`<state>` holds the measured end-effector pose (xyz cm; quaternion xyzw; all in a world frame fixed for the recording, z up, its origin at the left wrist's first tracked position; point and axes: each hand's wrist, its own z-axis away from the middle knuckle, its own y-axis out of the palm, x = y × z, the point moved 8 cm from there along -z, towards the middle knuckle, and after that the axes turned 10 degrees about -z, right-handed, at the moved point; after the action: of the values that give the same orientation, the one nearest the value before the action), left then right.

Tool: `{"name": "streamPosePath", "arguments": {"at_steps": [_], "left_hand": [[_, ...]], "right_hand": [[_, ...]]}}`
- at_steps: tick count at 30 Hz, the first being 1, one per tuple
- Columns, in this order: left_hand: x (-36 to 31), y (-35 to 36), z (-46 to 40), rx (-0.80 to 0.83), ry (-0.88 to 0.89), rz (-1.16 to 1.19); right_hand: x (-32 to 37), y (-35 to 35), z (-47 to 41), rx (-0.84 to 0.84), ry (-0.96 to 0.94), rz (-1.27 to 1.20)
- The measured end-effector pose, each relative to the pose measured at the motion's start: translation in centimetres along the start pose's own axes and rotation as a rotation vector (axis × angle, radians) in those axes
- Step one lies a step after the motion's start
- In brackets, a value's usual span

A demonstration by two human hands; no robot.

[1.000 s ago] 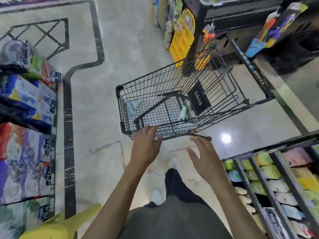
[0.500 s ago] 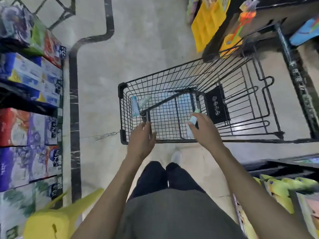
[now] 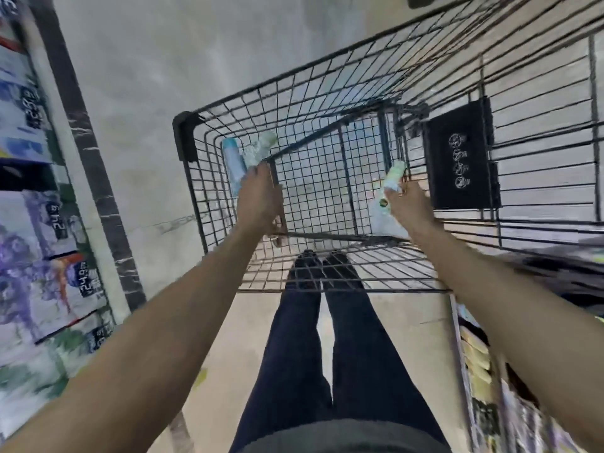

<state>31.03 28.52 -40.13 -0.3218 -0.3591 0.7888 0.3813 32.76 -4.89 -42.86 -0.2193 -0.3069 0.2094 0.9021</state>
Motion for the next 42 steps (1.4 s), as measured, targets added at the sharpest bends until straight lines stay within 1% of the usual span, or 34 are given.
{"name": "streamPosePath", "arguments": {"at_steps": [4,9,14,17,22,26,28,30,33,34,38,42], "left_hand": [[1.0,3.0,-6.5,-0.063,0.023,-0.058],[2.9,5.8,-12.8,-0.131,0.048,-0.13],[4.2,7.8,-15.4,-0.161,0.046,-0.182],[4.2,7.8,-15.7,-0.216,0.056,-0.198],[3.9,7.4,-15.6,-0.303,0.11,-0.234],[3.4,7.0,-15.9,-0.272,0.102,-0.246],[3.2,6.9,-16.0,-0.243,0.115,-0.19],[2.7,7.1,-15.9,-0.16,0.124,-0.119],[1.4,6.8,-14.7,-0.08,0.086,0.011],[1.2,6.7,-14.1,-0.06,0.057,0.092],[-0.1,5.8,-10.6,0.113,-0.111,0.477],[-1.9,4.4,-5.5,0.293,-0.275,0.875]], "right_hand": [[-1.6,1.9,-5.6,-0.042,0.042,0.131],[-3.7,3.5,-11.1,-0.126,0.149,0.135],[-5.3,5.0,-14.3,-0.187,0.179,0.1],[-5.9,5.5,-15.4,-0.234,0.194,0.103],[-6.3,5.7,-16.0,-0.255,0.131,0.149],[-5.8,5.4,-15.7,-0.251,0.041,0.059],[-4.9,5.7,-15.1,-0.213,-0.014,-0.019],[-3.9,6.1,-14.5,-0.17,-0.033,-0.122],[-2.8,6.5,-13.3,-0.08,0.035,-0.386],[-2.4,6.5,-12.7,-0.048,0.068,-0.484],[-0.5,6.7,-9.3,0.133,0.192,-0.816],[0.9,5.3,-4.8,0.23,0.24,-0.886]]}}
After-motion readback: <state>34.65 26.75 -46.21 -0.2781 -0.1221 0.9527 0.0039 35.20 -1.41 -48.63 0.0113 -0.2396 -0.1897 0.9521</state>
